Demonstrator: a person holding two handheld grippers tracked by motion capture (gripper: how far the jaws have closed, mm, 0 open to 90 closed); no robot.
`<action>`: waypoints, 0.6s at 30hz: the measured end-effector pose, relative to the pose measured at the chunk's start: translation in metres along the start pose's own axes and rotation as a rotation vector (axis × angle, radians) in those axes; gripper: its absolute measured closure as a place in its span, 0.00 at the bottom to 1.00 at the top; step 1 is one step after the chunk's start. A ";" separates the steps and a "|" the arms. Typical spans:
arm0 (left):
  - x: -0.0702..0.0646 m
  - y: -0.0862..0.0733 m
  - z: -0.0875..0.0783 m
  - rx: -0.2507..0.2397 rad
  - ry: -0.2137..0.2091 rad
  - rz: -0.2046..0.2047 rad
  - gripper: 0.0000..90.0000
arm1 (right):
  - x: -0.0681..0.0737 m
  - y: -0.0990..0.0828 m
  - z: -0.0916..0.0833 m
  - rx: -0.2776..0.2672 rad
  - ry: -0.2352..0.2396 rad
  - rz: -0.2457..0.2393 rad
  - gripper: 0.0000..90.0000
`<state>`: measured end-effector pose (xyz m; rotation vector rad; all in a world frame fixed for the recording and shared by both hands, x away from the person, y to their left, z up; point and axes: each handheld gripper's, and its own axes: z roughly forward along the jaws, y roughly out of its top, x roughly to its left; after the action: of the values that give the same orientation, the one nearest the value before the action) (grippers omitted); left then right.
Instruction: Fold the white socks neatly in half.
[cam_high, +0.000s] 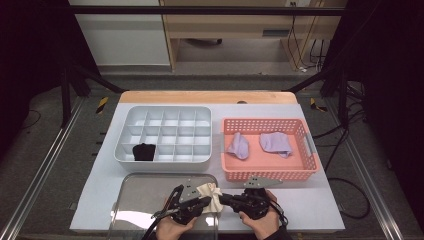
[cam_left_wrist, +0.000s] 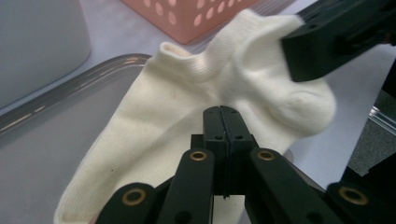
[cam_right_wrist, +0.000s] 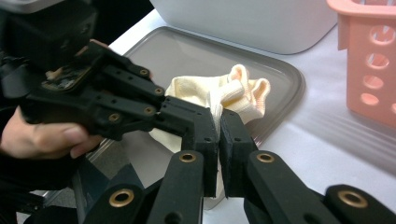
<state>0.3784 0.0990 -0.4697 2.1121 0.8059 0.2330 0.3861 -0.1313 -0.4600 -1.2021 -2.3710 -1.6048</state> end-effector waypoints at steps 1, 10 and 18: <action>-0.001 0.000 0.001 0.002 0.006 0.001 0.99 | 0.000 0.000 0.001 -0.002 0.004 0.003 0.97; 0.005 0.001 -0.001 0.014 0.000 -0.033 0.98 | 0.004 0.001 0.006 0.002 0.036 0.008 0.97; 0.029 -0.002 -0.016 0.004 0.044 -0.077 0.99 | 0.003 0.002 0.006 0.005 0.034 0.016 0.97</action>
<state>0.3934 0.1284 -0.4643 2.0813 0.9125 0.2372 0.3875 -0.1242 -0.4600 -1.1801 -2.3374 -1.5999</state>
